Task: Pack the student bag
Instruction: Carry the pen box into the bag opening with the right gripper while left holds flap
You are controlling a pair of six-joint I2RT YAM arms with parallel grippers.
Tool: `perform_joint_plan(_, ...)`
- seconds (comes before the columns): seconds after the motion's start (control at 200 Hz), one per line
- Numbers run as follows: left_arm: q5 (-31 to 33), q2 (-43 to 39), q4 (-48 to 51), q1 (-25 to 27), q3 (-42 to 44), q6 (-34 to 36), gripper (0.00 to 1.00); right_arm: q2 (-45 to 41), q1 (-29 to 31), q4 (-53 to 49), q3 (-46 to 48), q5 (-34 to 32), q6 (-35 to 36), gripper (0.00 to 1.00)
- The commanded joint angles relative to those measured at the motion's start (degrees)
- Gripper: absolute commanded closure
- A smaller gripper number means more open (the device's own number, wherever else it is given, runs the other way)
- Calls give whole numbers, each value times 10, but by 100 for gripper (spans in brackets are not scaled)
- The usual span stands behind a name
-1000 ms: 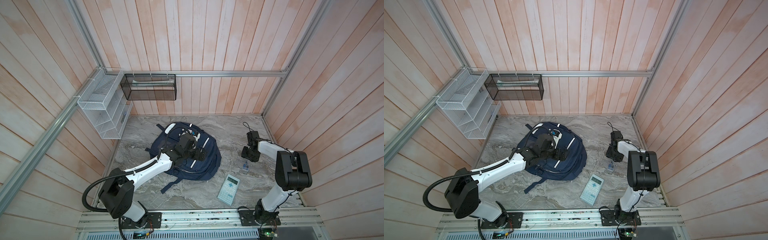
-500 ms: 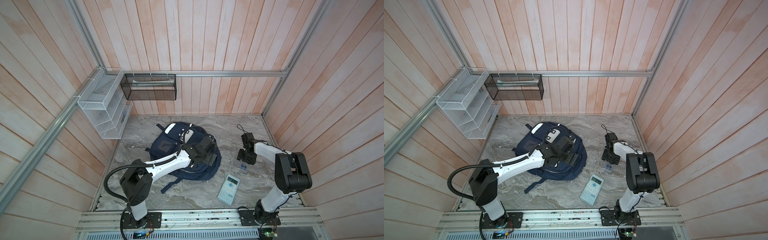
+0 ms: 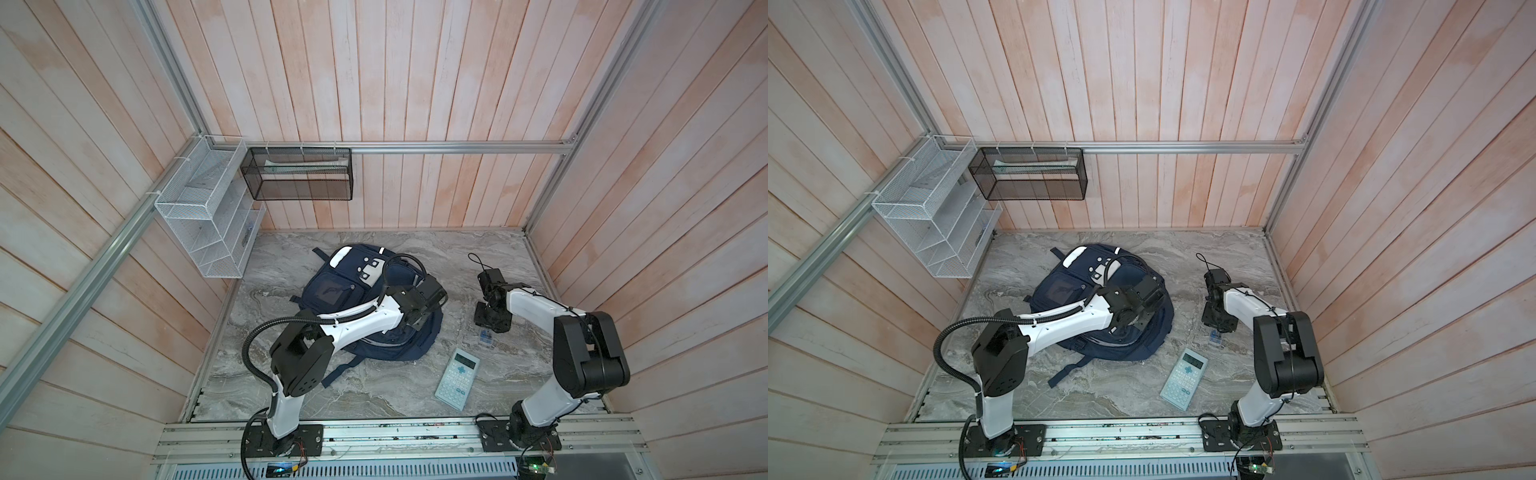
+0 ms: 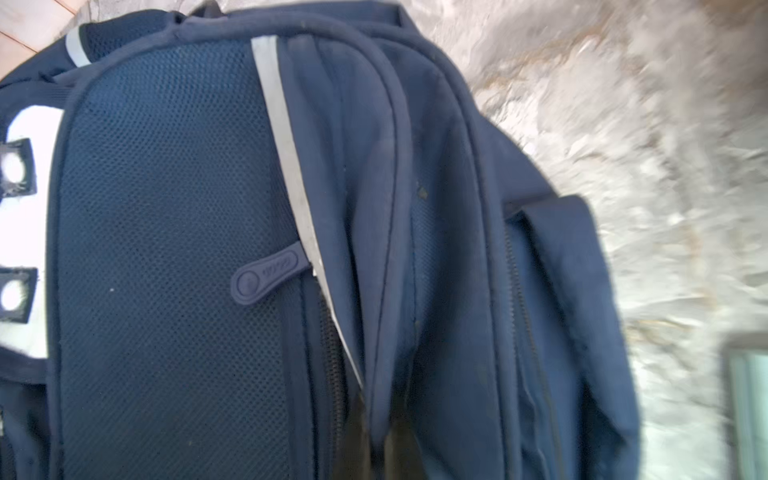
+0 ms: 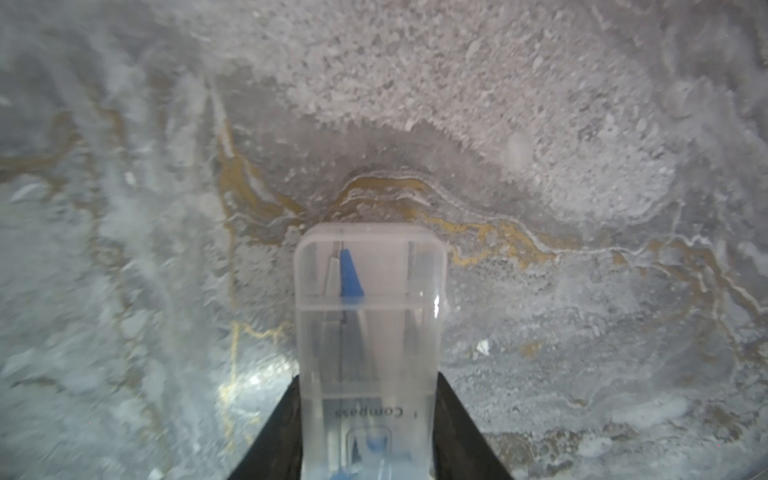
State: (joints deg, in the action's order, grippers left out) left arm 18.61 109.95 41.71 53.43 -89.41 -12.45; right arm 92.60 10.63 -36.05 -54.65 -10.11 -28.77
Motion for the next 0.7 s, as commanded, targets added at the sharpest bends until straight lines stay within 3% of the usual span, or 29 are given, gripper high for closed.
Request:
perform_joint_plan(0.0,-129,-95,-26,-45,-20,-5,100,-46,23,-20,-22,22,-8,69)
perform_joint_plan(0.105,-232,-142,-41,-95,-20,-10,100,-67,62,-22,-58,56,-26,69)
perform_joint_plan(0.295,-331,-164,-36,-171,-28,-18,100,-42,158,49,-127,127,-87,69)
perform_joint_plan(0.43,-355,-171,-43,-193,-25,-29,100,42,204,127,-195,185,-130,69)
perform_joint_plan(0.62,-372,-178,-53,-200,-37,-48,100,158,268,200,-288,216,-197,68)
perform_joint_plan(0.695,-370,-181,-50,-200,-40,-49,100,181,275,258,-284,256,-238,62)
